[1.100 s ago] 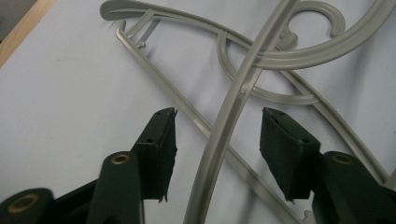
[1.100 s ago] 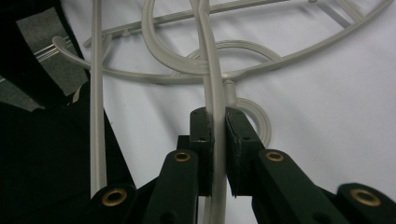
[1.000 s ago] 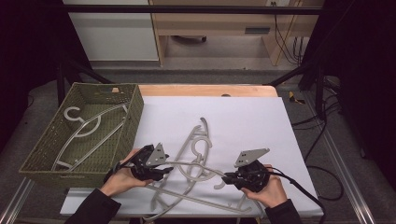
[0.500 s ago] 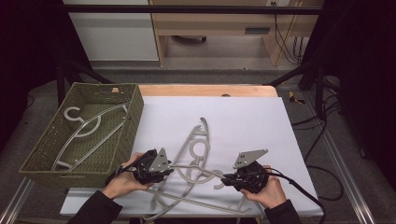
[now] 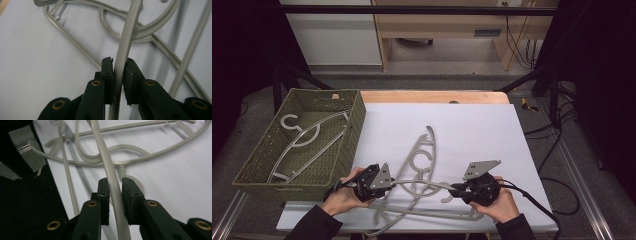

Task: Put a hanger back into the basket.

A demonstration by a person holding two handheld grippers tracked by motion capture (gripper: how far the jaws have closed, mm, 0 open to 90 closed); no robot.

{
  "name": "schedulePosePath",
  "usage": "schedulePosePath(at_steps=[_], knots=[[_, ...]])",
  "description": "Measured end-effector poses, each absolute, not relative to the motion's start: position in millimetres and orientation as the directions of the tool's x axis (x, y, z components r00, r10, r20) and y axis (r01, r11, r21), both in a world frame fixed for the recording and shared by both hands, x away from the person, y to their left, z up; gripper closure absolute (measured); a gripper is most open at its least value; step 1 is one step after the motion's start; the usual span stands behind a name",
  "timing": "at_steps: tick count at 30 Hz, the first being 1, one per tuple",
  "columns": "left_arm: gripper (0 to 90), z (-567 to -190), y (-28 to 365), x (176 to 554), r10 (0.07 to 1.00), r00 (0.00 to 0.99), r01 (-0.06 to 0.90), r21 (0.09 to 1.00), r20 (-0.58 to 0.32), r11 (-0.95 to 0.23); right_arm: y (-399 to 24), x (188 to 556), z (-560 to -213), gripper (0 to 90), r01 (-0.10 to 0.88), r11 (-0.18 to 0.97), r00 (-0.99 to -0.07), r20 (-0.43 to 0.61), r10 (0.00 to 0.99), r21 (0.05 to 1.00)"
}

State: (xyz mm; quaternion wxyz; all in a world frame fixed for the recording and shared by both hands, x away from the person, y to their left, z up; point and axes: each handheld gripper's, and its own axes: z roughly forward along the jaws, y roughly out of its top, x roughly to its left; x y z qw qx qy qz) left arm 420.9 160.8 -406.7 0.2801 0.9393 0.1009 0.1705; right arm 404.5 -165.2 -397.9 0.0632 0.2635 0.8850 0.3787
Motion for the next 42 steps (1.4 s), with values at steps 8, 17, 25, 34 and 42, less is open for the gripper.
schedulePosePath(at_steps=[8, 17, 25, 34, 42], knots=[[82.4, -400.1, 157.3, 412.0, 0.286, 0.925, 0.094, 0.578, 0.250, -0.811, -174.0, 404.6, -392.4, 63.5, 0.400, 0.510, -0.832, 0.068, 0.551, 0.762], [82.6, -391.5, 164.3, 414.6, 0.394, 0.890, 0.184, 0.611, 0.228, -0.770, -187.7, 404.7, -385.3, 39.8, 0.346, 0.370, -0.768, 0.034, 0.639, 0.862], [82.7, -386.4, 174.3, 419.7, 0.485, 0.844, 0.256, 0.625, 0.227, -0.737, -202.0, 404.2, -384.3, 25.7, 0.342, 0.295, -0.718, 0.046, 0.694, 0.892], [82.6, -368.8, 195.6, 422.1, 0.602, 0.773, 0.322, 0.694, 0.200, -0.644, -221.7, 397.7, -391.0, 15.2, 0.358, 0.250, -0.663, 0.056, 0.746, 0.900], [82.6, -351.9, 212.9, 424.9, 0.658, 0.729, 0.347, 0.725, 0.190, -0.594, -231.6, 401.9, -399.3, 5.8, 0.388, 0.201, -0.599, 0.080, 0.796, 0.899]])
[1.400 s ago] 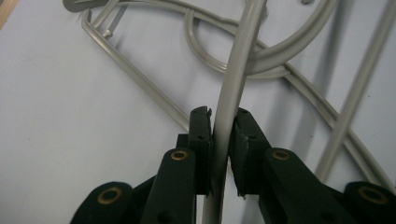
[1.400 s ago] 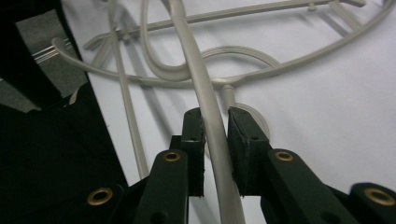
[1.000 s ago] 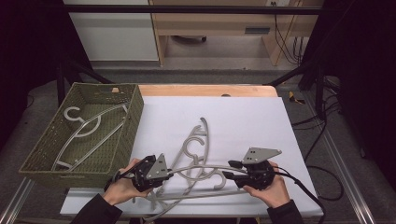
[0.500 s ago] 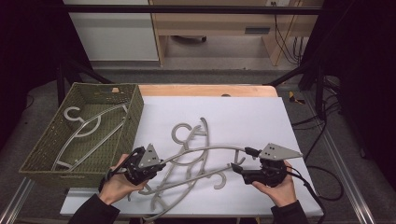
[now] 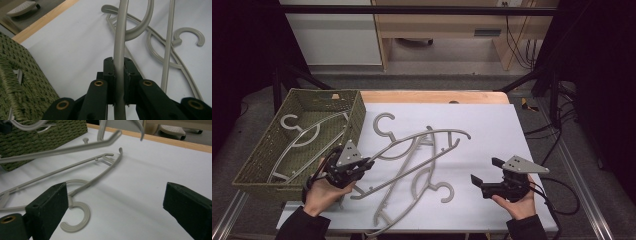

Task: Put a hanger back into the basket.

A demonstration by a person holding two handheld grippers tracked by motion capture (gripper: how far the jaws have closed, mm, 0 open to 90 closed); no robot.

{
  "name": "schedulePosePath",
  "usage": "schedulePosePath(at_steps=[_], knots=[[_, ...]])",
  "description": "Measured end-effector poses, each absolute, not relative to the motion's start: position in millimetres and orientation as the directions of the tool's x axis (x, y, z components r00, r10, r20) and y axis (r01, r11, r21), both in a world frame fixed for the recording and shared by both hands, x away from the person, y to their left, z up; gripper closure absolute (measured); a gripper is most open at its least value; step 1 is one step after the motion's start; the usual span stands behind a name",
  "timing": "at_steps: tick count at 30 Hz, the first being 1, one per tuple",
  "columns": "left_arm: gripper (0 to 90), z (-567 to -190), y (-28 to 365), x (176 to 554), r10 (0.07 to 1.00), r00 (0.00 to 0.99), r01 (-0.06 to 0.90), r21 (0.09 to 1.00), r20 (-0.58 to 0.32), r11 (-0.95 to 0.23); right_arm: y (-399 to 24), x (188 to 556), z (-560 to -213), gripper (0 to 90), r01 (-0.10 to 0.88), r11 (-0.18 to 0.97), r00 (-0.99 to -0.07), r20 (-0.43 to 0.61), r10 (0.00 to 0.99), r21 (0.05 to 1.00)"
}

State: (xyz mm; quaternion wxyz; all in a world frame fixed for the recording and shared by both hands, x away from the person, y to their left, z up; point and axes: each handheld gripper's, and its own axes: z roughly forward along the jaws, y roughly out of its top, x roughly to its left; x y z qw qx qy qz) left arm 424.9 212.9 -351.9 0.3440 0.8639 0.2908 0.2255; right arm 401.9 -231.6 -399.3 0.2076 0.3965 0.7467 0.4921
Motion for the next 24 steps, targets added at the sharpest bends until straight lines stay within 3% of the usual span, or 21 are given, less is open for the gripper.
schedulePosePath(at_steps=[15, 24], knots=[[82.6, -307.0, 234.5, 429.6, 0.684, 0.694, 0.316, 0.758, 0.226, -0.571, -234.7, 402.7, -402.3, 3.7, 0.400, 0.211, -0.579, 0.068, 0.812, 0.892], [82.6, -283.6, 270.6, 445.2, 0.718, 0.657, 0.326, 0.771, 0.231, -0.547, -235.8, 401.5, -400.5, 3.3, 0.398, 0.196, -0.573, 0.076, 0.816, 0.896]])
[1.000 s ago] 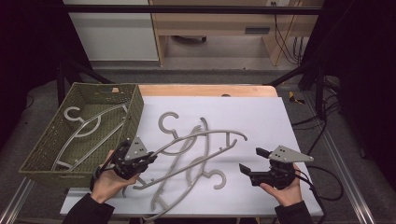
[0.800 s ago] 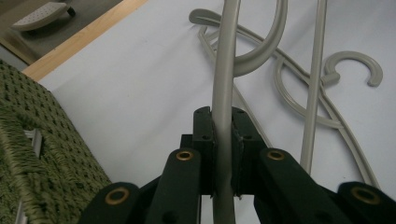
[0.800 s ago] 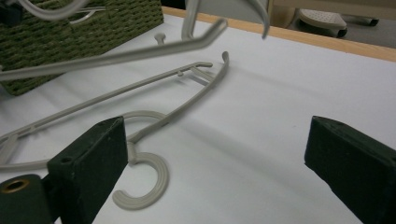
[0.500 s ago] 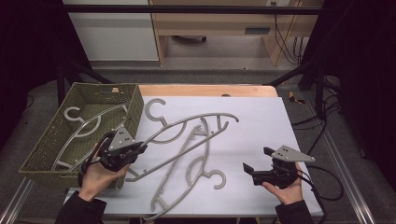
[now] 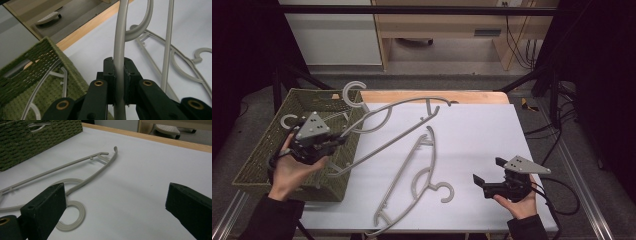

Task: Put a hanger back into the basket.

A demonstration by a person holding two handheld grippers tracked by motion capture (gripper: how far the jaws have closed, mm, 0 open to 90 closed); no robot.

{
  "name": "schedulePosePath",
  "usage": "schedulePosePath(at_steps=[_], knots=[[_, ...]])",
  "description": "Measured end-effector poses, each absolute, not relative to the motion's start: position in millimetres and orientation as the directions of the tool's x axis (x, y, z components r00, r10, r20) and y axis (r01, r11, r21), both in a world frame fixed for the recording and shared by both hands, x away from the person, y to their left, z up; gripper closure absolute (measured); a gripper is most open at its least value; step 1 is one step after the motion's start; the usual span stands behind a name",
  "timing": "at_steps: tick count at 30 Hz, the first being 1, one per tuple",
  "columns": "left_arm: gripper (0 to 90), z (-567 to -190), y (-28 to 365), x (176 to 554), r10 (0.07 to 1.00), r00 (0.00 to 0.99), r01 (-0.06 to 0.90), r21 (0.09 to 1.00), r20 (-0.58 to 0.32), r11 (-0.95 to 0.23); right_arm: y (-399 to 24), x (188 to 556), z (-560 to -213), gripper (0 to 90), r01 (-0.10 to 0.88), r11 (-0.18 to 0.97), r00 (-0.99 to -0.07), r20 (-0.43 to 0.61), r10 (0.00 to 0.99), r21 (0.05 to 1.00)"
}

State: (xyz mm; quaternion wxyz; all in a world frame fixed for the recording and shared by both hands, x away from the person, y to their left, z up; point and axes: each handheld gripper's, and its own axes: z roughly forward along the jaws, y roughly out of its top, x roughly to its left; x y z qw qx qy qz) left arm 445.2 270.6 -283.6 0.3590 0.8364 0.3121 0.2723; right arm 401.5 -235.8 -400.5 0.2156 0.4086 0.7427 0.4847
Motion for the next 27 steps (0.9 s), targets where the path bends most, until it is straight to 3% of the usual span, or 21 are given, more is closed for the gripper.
schedulePosePath(at_steps=[12, 27], knots=[[82.6, -270.3, 331.6, 463.1, 0.765, 0.593, 0.372, 0.757, 0.251, -0.536, -236.9, 402.3, -400.3, 3.2, 0.399, 0.206, -0.573, 0.067, 0.817, 0.894], [82.5, -291.8, 379.1, 483.5, 0.839, 0.490, 0.443, 0.761, 0.237, -0.473, -234.9, 403.5, -402.2, 3.1, 0.409, 0.213, -0.570, 0.065, 0.819, 0.887]])
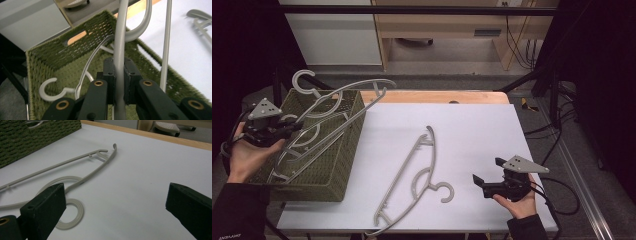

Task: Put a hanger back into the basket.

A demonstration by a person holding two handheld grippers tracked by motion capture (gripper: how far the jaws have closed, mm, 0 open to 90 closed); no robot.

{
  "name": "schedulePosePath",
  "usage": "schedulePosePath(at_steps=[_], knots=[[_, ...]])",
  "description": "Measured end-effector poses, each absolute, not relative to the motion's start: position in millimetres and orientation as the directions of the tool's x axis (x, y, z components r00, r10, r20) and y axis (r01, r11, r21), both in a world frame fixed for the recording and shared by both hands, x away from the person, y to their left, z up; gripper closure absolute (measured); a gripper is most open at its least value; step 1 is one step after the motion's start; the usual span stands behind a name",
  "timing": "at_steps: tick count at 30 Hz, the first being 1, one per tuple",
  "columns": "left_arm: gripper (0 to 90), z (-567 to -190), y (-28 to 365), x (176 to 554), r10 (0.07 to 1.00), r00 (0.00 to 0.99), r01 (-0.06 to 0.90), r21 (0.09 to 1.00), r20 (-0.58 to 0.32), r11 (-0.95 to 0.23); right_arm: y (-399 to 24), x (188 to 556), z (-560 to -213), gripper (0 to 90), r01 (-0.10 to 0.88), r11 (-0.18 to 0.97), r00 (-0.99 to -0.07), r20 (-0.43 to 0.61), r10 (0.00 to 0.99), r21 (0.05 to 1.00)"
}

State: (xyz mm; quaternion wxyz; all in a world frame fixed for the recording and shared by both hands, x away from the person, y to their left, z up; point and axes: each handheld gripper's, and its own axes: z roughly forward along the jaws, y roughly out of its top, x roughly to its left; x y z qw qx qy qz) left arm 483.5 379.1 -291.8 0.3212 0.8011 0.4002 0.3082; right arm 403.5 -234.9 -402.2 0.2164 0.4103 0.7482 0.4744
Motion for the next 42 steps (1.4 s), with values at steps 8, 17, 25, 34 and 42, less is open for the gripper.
schedulePosePath(at_steps=[8, 17, 25, 34, 42], knots=[[82.5, -302.5, 404.8, 489.5, 0.866, 0.453, 0.478, 0.762, 0.213, -0.437, -235.0, 404.6, -403.2, 3.2, 0.411, 0.220, -0.572, 0.063, 0.818, 0.885], [82.5, -319.0, 434.3, 487.6, 0.900, 0.382, 0.533, 0.745, 0.211, -0.401, -234.9, 404.1, -402.7, 3.3, 0.412, 0.212, -0.568, 0.068, 0.820, 0.886], [82.4, -331.9, 448.4, 482.7, 0.910, 0.347, 0.569, 0.720, 0.229, -0.398, -233.9, 404.6, -403.5, 3.3, 0.416, 0.216, -0.569, 0.067, 0.820, 0.883], [82.5, -343.1, 451.4, 481.9, 0.913, 0.334, 0.588, 0.704, 0.236, -0.398, -234.8, 404.3, -403.2, 3.3, 0.415, 0.223, -0.570, 0.061, 0.819, 0.882], [82.5, -349.6, 455.2, 482.5, 0.919, 0.331, 0.604, 0.700, 0.214, -0.381, -233.4, 404.5, -404.3, 3.3, 0.419, 0.230, -0.572, 0.058, 0.818, 0.879]])
